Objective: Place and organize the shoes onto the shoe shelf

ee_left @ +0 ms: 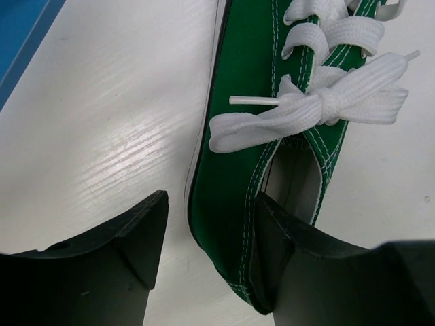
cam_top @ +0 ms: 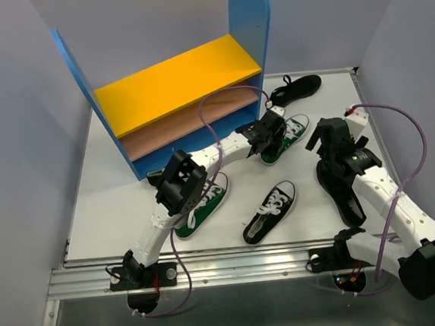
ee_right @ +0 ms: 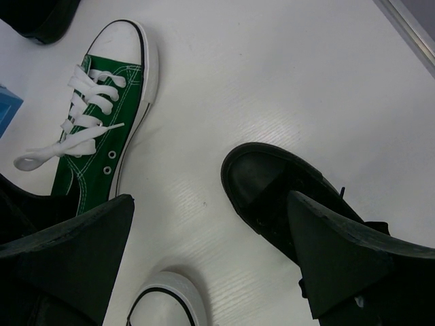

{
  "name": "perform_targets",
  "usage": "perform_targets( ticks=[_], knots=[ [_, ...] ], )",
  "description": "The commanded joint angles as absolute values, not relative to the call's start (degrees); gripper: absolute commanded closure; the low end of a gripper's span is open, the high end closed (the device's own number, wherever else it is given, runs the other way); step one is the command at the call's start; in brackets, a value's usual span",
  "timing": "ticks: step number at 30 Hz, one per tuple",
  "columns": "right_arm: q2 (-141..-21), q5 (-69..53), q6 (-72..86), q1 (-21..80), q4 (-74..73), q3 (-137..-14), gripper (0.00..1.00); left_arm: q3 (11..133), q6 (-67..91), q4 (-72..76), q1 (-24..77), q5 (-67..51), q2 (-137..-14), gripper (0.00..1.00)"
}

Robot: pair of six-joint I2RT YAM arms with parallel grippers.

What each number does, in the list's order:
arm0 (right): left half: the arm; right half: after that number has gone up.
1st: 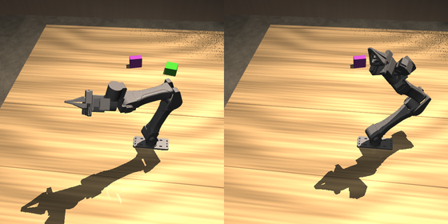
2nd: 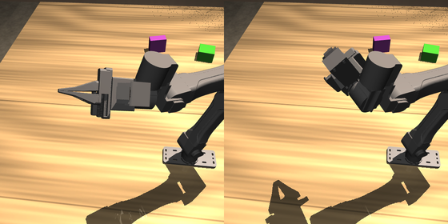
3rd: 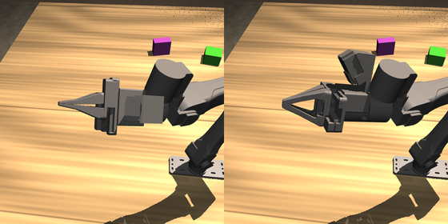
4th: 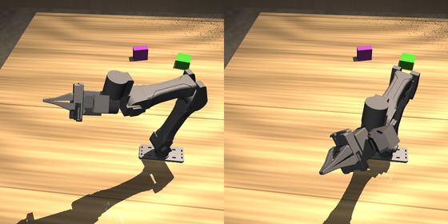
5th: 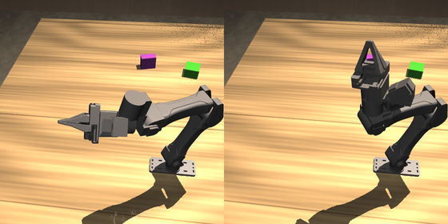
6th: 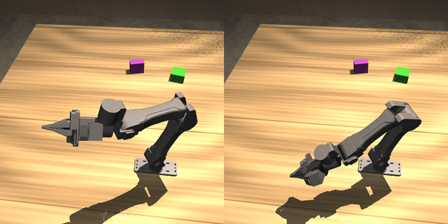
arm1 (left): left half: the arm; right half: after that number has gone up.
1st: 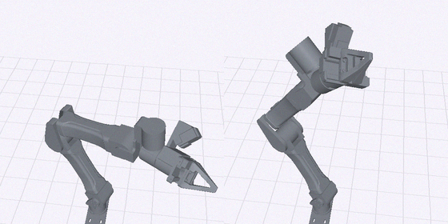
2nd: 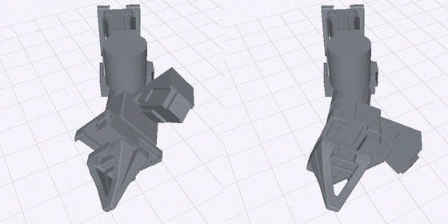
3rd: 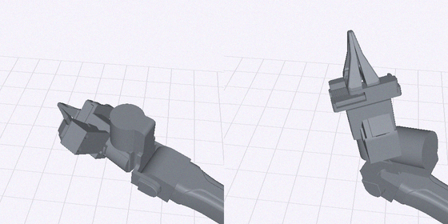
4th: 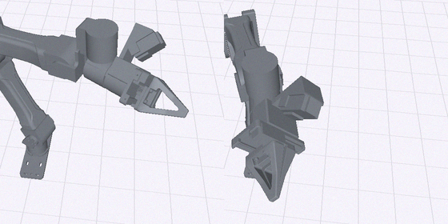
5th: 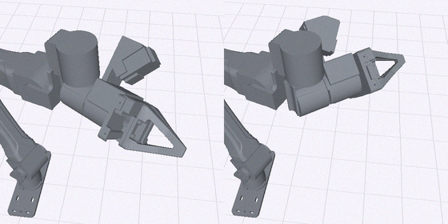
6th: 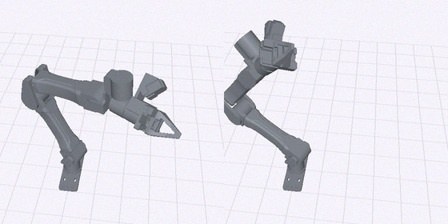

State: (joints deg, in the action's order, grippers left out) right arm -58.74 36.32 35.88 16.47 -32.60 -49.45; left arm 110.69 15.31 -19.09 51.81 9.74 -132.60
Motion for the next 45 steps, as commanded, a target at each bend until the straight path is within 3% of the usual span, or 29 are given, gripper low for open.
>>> perform_targets(
  ticks=[1, 3, 9, 13, 15, 35, 45],
  knots=[
    [-58.7, 36.0, 36.6, 16.3, -32.3, -51.0, 0.00, 114.4, 12.7, -26.2, 53.2, 11.2, -134.2, 0.38],
    [-58.8, 36.0, 36.6, 16.3, -32.3, -51.2, 0.00, 116.1, 12.0, -26.2, 53.2, 11.4, -135.5, 0.42],
    [-57.9, 36.3, 36.5, 16.3, -32.3, -50.8, 0.00, 118.3, 10.2, -27.3, 53.2, 12.3, -137.2, 0.66],
    [-57.2, 36.4, 36.6, 16.3, -32.3, -50.5, 0.00, 117.5, 10.3, -27.5, 53.2, 12.8, -136.1, 0.93],
    [-57.0, 36.3, 36.7, 16.3, -32.3, -50.4, 0.00, 117.2, 10.5, -27.8, 53.2, 12.8, -134.9, 1.00],
    [-57.8, 36.4, 37.5, 16.3, -32.3, -50.6, 0.00, 98.2, 20.7, -28.7, 53.3, 8.9, -106.2, 1.00],
    [-57.9, 36.4, 37.6, 16.3, -32.3, -50.9, 0.00, 103.5, 21.1, -37.3, 53.3, 10.1, -95.3, 1.00]
  ],
)
